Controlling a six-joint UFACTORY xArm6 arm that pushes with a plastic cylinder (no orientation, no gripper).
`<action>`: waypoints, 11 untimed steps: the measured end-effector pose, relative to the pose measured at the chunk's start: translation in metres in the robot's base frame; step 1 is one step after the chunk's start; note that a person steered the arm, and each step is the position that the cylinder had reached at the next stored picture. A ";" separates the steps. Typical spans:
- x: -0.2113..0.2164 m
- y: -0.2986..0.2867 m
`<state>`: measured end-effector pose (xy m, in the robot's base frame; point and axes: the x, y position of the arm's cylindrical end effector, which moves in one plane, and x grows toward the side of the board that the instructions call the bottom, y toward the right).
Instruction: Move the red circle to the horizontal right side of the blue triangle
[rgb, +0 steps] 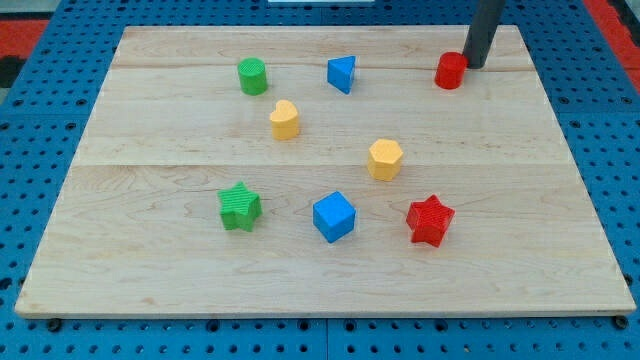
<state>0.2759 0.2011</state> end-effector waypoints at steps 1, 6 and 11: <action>0.016 0.000; 0.002 0.012; 0.060 -0.033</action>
